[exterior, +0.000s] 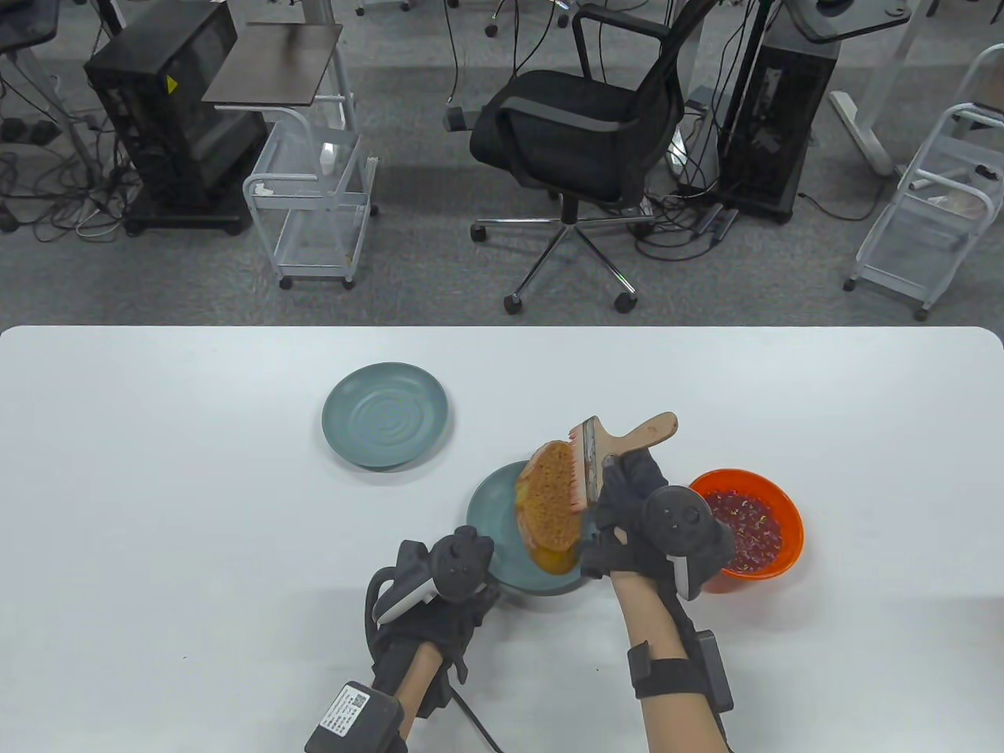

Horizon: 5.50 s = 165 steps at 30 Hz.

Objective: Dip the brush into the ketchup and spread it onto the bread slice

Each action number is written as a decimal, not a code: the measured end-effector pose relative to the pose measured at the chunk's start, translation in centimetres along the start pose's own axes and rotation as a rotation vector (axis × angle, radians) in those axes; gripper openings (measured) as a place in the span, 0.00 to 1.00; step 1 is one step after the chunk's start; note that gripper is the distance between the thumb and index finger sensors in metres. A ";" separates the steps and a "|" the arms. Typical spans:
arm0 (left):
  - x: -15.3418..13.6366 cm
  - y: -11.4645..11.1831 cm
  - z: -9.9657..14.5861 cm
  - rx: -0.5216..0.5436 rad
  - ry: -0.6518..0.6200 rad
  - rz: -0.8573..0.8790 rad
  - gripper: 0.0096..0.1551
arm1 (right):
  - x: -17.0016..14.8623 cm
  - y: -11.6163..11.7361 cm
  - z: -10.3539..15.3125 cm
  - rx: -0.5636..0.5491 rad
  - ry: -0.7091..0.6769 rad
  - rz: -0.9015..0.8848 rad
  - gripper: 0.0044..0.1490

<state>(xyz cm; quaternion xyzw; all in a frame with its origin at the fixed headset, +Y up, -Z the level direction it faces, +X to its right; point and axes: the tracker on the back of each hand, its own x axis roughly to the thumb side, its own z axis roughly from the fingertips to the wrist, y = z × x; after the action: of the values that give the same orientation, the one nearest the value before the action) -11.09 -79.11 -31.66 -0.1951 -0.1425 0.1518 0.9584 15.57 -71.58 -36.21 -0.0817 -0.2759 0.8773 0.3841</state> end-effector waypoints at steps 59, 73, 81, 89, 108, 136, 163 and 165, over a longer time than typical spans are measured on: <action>0.0 -0.2 0.1 -0.051 0.006 0.005 0.38 | -0.6 -0.7 0.0 -0.029 0.049 -0.032 0.29; -0.1 -0.2 0.1 -0.064 0.004 0.001 0.39 | -0.4 0.9 0.7 0.032 0.084 -0.082 0.29; 0.1 -0.3 0.1 -0.069 0.012 -0.002 0.39 | -1.0 0.9 0.5 0.075 0.163 -0.212 0.29; -0.1 -0.4 0.2 -0.072 0.001 -0.005 0.39 | -1.1 0.2 0.3 -0.023 0.123 -0.028 0.30; 0.0 -0.5 0.2 -0.073 0.007 -0.006 0.39 | 0.7 0.4 0.8 0.007 0.004 -0.025 0.29; -0.2 -0.5 0.3 -0.084 0.000 0.000 0.40 | -5.6 -12.0 -1.8 -0.030 -0.060 0.342 0.29; -0.1 -0.6 0.3 -0.094 0.006 -0.004 0.40 | -4.2 -12.9 -1.4 -0.079 -0.129 0.398 0.29; -0.1 -0.6 0.3 -0.094 0.006 -0.004 0.40 | -3.1 -13.0 -1.4 -0.095 -0.138 0.324 0.29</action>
<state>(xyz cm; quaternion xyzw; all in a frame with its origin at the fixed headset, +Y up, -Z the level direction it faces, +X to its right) -11.15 -79.55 -31.16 -0.2402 -0.1469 0.1424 0.9489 26.39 -65.98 -30.48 -0.0829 -0.3261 0.9172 0.2135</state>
